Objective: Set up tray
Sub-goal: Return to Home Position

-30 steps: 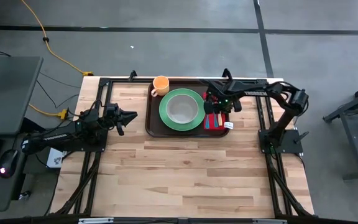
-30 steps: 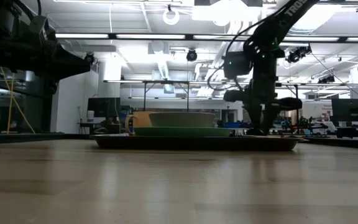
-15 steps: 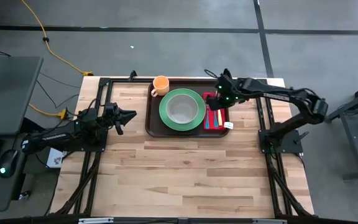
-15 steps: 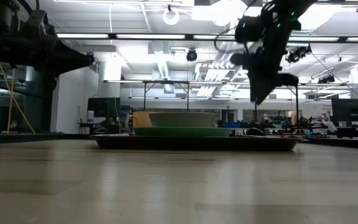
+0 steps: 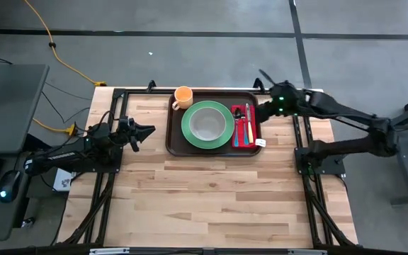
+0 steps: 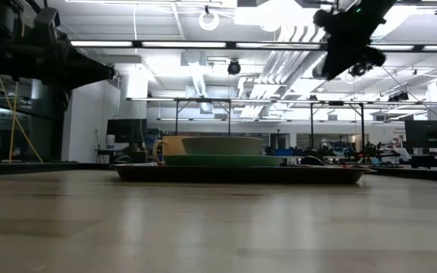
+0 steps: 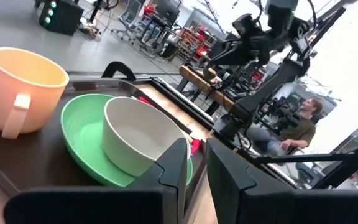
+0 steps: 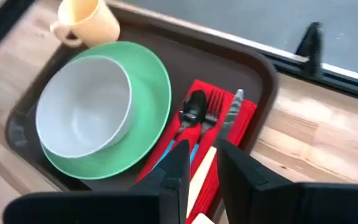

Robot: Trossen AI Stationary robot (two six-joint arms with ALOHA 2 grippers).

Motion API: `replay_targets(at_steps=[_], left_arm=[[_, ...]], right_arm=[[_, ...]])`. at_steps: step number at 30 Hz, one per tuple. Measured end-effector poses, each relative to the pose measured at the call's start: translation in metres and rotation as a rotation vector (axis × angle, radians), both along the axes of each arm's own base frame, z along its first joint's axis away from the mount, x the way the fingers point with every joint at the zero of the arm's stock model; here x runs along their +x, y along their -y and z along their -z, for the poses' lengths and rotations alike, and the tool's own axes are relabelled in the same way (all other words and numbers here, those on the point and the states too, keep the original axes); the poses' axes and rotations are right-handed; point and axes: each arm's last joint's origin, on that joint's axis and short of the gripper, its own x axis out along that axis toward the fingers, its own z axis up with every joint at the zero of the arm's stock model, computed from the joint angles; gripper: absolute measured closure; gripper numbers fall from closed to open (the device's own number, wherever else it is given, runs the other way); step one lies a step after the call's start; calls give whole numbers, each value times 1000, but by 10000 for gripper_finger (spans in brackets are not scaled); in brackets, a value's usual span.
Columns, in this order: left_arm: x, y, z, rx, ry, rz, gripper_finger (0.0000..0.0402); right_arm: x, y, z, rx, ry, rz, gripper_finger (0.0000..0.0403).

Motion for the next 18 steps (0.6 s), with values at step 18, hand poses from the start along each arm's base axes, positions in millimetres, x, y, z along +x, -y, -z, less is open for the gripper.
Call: replay_targets(at_steps=[18], left_arm=[[1,9,-12,20,116,314,309]], right_arm=[[-57,-34,-35,-50,193,-250,347]])
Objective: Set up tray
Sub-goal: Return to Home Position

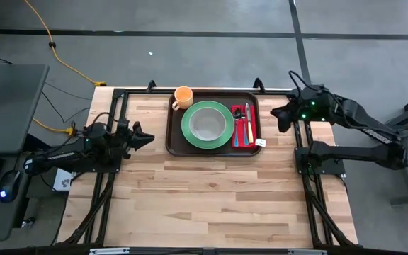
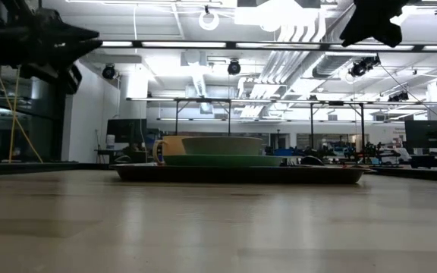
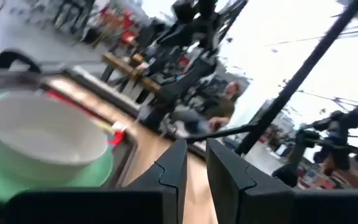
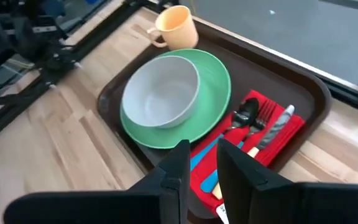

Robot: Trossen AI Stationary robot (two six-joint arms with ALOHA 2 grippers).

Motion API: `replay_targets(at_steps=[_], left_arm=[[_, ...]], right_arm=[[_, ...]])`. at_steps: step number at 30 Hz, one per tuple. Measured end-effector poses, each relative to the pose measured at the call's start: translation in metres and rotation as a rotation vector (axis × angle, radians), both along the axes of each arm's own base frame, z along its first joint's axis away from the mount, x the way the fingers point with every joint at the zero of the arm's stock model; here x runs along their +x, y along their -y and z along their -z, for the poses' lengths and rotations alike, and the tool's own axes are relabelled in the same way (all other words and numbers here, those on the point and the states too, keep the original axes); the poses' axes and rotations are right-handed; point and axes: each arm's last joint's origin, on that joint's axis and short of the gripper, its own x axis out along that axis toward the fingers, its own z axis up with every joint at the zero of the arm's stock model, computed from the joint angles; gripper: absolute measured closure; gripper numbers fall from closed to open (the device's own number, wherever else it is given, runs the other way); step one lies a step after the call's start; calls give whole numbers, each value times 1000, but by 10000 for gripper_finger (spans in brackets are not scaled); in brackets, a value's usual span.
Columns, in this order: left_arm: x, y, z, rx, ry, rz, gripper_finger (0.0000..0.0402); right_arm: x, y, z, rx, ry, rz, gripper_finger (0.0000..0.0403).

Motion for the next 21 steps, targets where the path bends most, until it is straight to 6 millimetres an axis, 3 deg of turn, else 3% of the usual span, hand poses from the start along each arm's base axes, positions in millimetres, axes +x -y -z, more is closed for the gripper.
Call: replay_targets(at_steps=[7,21], left_arm=[[-1,2,-4,51,35,69,309],[0,1,3,61,-32,30,309]], right_arm=[[-10,-8,-7,-51,49,-80,346],[-33,-29,-12,-149,76,-78,344]])
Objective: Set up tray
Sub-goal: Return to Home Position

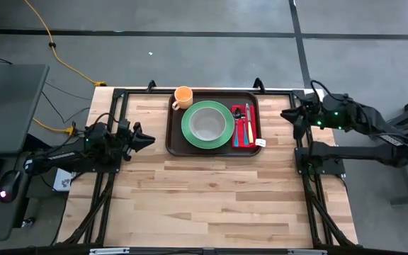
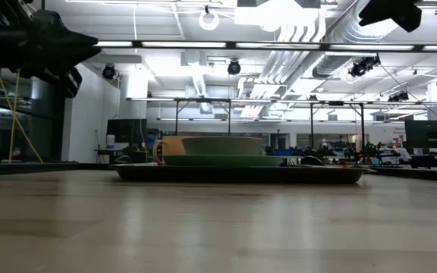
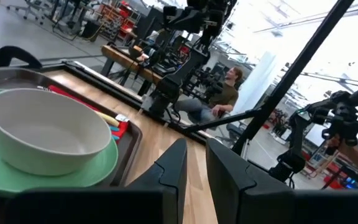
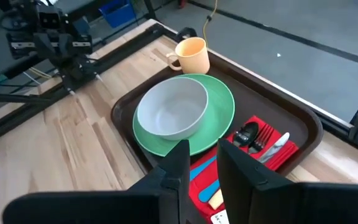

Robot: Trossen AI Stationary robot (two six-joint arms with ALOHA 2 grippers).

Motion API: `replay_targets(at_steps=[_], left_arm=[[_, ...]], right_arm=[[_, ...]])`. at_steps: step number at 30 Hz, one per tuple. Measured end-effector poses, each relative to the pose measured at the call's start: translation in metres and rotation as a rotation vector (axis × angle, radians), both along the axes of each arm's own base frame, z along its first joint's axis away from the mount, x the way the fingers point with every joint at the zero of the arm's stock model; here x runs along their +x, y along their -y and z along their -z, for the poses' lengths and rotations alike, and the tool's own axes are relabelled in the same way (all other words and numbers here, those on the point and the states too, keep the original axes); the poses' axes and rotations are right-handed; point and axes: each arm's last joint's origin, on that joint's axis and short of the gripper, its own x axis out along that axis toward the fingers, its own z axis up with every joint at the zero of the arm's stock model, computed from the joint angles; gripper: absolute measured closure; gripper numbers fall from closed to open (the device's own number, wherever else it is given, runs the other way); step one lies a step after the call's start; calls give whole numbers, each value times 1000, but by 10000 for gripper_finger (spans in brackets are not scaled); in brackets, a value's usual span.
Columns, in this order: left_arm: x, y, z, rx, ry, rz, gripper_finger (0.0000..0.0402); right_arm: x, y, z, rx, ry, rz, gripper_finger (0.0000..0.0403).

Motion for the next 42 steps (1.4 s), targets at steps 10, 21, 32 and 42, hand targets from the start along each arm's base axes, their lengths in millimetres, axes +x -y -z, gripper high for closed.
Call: replay_targets(at_steps=[10,21,32,42], left_arm=[[0,0,1,13,-7,-7,309],[0,-1,3,60,-20,-31,309],[3,-2,10,91,3,-45,309],[3,-1,11,174,1,-22,309]], right_arm=[[-7,-7,24,-22,79,-9,345],[-8,-11,86,21,309,-103,344],[-2,-10,129,8,442,-108,346],[14,-9,174,8,502,-179,345]])
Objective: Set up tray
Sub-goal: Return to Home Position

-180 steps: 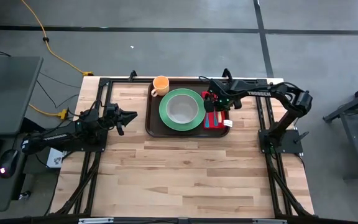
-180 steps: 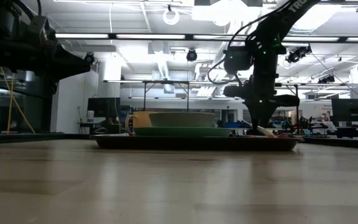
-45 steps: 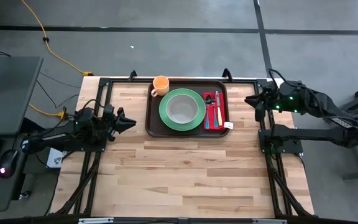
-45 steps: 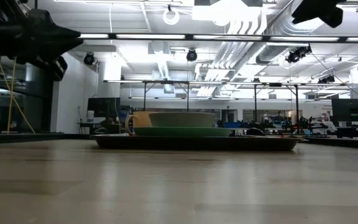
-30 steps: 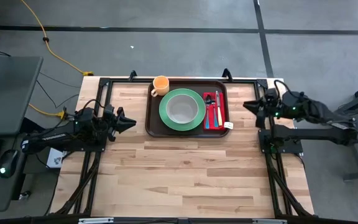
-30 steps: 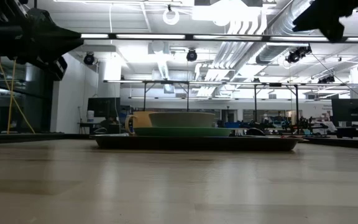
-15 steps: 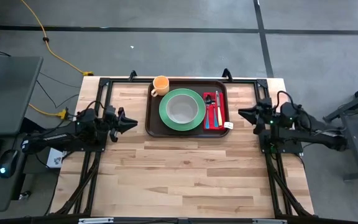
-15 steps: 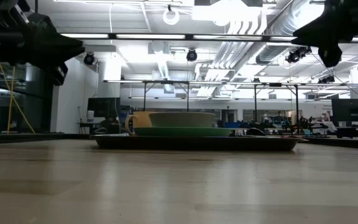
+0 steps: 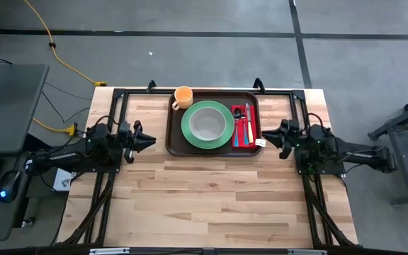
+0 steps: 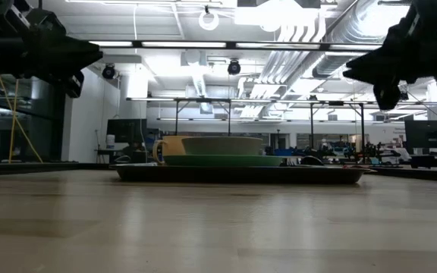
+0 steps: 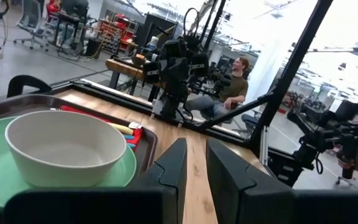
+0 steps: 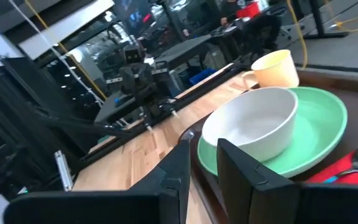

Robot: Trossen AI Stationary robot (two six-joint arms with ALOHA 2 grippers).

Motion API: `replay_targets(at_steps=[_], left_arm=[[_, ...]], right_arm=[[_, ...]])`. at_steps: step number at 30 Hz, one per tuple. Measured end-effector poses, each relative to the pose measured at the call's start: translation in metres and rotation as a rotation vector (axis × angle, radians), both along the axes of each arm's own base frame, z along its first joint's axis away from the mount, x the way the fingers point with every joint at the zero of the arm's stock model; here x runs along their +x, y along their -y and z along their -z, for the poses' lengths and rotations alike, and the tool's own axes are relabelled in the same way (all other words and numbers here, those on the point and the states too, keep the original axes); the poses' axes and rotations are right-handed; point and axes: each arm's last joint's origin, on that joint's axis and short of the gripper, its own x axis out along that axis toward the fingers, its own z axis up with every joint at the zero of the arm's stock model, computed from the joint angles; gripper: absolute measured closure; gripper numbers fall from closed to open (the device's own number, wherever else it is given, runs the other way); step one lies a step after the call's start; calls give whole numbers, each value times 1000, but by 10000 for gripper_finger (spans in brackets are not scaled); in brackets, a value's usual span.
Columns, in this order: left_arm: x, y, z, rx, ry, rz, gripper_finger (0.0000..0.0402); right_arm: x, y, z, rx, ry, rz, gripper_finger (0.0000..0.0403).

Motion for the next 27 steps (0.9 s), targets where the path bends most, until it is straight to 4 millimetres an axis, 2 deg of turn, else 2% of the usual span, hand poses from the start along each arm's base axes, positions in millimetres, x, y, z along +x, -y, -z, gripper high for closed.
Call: replay_targets(at_steps=[6,27], left_arm=[[0,0,1,15,-9,2,309],[1,0,10,97,-92,-16,309]], right_arm=[[4,0,20,5,33,-38,345],[4,0,22,-173,-21,-40,343]])
